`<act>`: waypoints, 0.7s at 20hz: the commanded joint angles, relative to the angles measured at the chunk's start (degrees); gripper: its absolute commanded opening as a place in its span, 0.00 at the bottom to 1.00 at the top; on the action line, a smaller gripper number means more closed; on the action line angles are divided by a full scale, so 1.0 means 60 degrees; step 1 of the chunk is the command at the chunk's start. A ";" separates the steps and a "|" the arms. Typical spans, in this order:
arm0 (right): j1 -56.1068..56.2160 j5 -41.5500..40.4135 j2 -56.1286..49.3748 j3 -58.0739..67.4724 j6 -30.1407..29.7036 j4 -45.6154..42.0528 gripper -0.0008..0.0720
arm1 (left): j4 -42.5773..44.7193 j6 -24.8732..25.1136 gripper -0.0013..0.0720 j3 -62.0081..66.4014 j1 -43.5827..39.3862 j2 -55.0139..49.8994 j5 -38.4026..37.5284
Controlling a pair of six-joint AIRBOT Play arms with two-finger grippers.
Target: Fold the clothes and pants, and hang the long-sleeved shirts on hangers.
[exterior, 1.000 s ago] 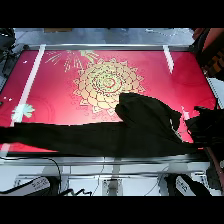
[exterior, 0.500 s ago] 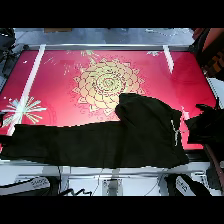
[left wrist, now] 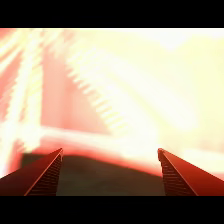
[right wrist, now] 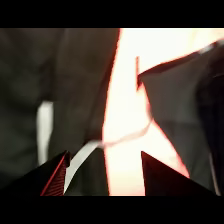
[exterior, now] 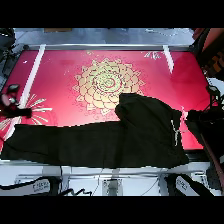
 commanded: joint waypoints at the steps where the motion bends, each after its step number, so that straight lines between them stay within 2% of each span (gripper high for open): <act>1: -0.1122 -0.0503 -0.1027 -0.0007 0.0331 0.0849 0.67 | -0.2146 -0.0087 0.88 0.0171 -0.1953 -0.0004 0.0481; 2: -0.1650 -0.0229 -0.1395 -0.0007 -0.0004 0.1603 0.67 | -0.2240 -0.0084 0.88 0.0171 -0.2459 -0.0004 0.0488; 4: -0.2630 0.0448 -0.2222 -0.0007 -0.1752 0.3974 0.65 | -0.2240 -0.0087 0.88 0.0171 -0.3282 -0.0004 0.0663; 5: -0.2951 0.0747 -0.2652 -0.0007 -0.2463 0.5111 0.67 | -0.2382 -0.0087 0.88 0.0171 -0.3603 -0.0007 0.0714; 6: -0.3129 0.0882 -0.3009 -0.0007 -0.2696 0.5748 0.81 | -0.2710 -0.0087 0.88 0.0171 -0.3821 -0.0015 0.0729; 7: -0.3136 0.0849 -0.3373 -0.0007 -0.2750 0.5938 0.88 | -0.3242 -0.0084 0.88 0.0171 -0.3985 -0.0044 0.0736; 9: -0.3038 0.0823 -0.4058 -0.0007 -0.3075 0.5865 0.88 | -0.4513 -0.0080 0.89 0.0171 -0.4127 -0.0164 0.0812; 11: -0.2892 0.0903 -0.4615 -0.0007 -0.3530 0.5974 0.88 | -0.5767 0.0375 0.89 0.0171 -0.4131 -0.0335 0.0838; 14: -0.2659 0.0889 -0.5064 -0.0007 -0.4564 0.6164 0.84 | -0.6863 0.0776 0.89 0.0171 -0.4135 -0.0681 0.0838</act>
